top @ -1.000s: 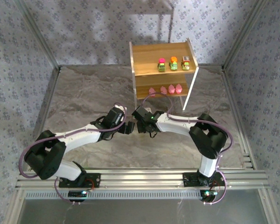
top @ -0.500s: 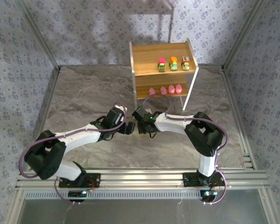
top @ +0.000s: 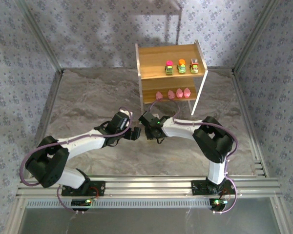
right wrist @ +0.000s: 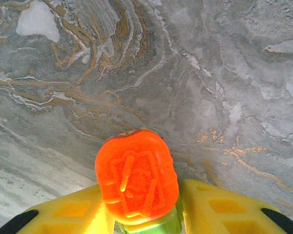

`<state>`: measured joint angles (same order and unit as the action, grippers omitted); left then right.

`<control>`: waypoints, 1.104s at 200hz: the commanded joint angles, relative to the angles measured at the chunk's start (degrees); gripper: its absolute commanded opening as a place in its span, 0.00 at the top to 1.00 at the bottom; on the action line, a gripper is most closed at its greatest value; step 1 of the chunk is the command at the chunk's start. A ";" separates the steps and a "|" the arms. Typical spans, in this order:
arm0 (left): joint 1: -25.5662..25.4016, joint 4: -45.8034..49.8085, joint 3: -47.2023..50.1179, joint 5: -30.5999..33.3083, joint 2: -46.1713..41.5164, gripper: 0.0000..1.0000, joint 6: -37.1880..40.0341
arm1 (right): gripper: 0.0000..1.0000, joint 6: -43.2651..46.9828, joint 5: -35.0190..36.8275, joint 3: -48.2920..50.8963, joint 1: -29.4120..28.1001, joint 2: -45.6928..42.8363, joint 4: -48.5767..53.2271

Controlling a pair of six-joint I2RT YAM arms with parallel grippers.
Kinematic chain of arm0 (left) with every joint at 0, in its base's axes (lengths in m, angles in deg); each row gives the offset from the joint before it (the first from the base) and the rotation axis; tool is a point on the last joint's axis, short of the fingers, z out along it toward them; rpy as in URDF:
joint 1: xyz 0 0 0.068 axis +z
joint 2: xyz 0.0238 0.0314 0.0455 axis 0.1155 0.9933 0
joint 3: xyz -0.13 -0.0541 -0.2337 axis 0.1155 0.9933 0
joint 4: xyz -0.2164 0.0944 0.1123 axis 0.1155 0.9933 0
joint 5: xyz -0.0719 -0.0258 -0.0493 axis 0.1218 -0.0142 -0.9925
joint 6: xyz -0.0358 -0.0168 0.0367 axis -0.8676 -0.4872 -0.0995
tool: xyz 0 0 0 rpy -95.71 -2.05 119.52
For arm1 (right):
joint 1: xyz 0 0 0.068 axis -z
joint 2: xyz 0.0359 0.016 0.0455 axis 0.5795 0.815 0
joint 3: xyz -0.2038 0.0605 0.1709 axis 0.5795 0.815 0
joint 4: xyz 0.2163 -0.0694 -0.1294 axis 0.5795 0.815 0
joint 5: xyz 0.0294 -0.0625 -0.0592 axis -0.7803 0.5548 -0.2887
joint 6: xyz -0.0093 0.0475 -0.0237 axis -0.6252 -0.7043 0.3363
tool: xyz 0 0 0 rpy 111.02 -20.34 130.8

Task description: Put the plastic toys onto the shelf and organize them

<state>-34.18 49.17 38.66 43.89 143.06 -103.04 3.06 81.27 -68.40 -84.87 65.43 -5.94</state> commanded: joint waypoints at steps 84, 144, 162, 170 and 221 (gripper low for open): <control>0.44 -0.41 -1.29 -1.71 -0.20 0.00 -0.93 | 0.65 -0.10 1.26 -0.41 -0.35 -2.04 2.00; 0.40 -2.70 0.10 -3.92 -2.08 0.00 -0.64 | 0.64 -0.03 3.26 -0.19 -0.91 -6.03 4.52; 0.43 -3.48 0.53 -4.73 -2.50 0.00 -0.64 | 0.65 -0.05 4.13 -0.20 -1.20 -8.02 5.65; 0.44 -3.97 0.76 -5.20 -2.80 0.00 -0.56 | 0.64 -0.03 4.57 -0.24 -1.39 -8.89 6.18; 0.08 -7.57 2.90 -7.96 -5.46 0.00 -0.40 | 0.65 -0.03 7.36 -1.04 -2.03 -14.55 9.84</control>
<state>-34.18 44.58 40.58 38.27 139.85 -103.01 3.04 85.36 -68.40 -86.35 53.91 -0.23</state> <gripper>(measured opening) 0.996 0.358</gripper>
